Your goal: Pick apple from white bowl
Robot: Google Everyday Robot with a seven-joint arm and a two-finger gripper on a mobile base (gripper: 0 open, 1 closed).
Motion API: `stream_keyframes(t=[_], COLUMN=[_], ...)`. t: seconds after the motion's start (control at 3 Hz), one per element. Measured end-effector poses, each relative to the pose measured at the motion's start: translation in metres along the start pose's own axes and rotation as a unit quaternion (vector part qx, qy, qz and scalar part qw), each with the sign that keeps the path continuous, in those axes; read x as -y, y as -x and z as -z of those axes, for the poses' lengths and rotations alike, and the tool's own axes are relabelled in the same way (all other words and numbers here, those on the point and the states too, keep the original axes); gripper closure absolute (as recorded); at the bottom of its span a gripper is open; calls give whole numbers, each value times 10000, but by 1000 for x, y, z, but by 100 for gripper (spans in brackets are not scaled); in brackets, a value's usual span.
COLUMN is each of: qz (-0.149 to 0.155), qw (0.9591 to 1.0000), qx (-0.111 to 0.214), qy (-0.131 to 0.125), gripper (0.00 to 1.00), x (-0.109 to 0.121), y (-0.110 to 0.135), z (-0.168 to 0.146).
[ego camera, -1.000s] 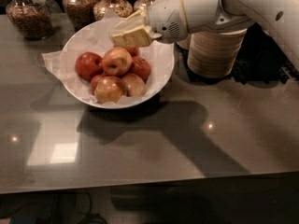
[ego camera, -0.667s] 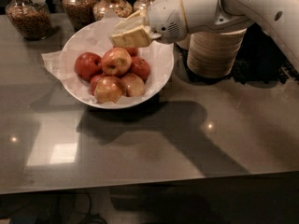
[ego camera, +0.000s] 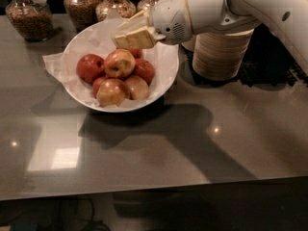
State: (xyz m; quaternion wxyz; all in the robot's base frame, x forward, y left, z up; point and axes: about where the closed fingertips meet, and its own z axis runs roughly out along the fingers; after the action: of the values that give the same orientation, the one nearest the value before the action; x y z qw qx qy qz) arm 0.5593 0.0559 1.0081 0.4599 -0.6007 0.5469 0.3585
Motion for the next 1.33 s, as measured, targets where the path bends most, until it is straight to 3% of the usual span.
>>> stream_keyframes(t=[0.33, 0.67, 1.0, 1.33], qz=[-30, -105, -166, -187], qw=[9999, 9997, 9994, 9993], qx=[-101, -223, -296, -328], qy=[71, 46, -7, -51], gripper=[11, 7, 24, 30], x=[8, 16, 21, 23], y=[-10, -24, -35, -39], z=[-13, -19, -21, -20])
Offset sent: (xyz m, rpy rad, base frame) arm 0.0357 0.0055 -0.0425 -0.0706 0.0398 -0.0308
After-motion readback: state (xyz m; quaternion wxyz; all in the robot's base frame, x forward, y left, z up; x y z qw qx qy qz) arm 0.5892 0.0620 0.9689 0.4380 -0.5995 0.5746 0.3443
